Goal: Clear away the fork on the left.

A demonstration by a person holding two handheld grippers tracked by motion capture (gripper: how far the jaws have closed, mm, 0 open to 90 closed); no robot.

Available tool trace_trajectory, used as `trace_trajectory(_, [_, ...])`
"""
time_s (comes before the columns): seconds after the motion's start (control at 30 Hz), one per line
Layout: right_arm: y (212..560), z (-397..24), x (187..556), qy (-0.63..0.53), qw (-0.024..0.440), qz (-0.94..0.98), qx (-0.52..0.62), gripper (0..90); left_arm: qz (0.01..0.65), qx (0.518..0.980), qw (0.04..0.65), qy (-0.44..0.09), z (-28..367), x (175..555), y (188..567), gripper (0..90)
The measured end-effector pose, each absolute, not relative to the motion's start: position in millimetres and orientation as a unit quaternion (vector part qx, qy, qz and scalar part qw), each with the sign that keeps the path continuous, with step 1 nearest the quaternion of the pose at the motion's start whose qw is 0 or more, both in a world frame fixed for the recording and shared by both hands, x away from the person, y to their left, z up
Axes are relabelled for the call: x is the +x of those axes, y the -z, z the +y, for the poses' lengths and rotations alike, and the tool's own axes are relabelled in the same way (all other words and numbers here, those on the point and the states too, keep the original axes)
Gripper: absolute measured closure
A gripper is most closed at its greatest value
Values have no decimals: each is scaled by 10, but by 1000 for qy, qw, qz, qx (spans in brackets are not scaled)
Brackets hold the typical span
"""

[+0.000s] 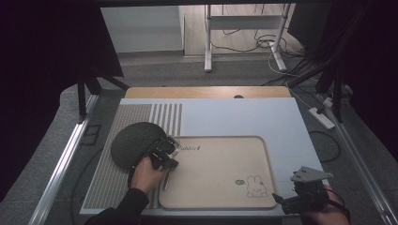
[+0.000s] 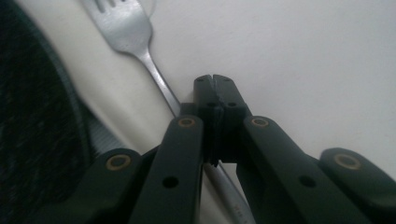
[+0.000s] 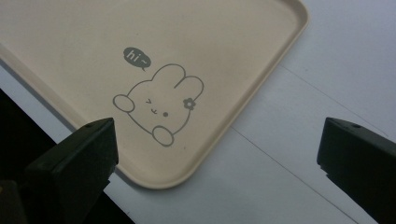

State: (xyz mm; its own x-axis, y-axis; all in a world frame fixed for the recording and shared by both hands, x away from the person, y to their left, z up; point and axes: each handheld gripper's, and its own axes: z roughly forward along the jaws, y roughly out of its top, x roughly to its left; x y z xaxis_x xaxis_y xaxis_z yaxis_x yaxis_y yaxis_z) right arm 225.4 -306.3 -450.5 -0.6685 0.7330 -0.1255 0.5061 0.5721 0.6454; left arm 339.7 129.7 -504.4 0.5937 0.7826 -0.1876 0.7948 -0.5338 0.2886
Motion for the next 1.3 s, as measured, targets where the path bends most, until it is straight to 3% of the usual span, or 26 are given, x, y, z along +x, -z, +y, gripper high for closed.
trace_trajectory(0.23, [4506, -3061, 2256, -293, 193, 865, 359, 0, 452, 873, 182, 23, 1365, 3407, 5053, 882])
trace_trajectory(0.4, [4505, -3063, 2256, -293, 193, 865, 360, 0, 441, 875, 202, 16, 1367, 3394, 5013, 797])
trace_trajectory(0.87, [4505, -3064, 2258, -293, 193, 864, 361, 0, 413, 878, 243, -4, 1462, 3290, 4904, 383])
trace_trajectory(1.03, [4505, -3064, 2259, -293, 192, 864, 362, 0, 415, 864, 284, 1, 1565, 3260, 4839, 245])
trace_trajectory(1.3, [4502, -3067, 2260, -293, 192, 863, 363, 0, 424, 851, 310, 14, 1733, 3157, 4785, 105])
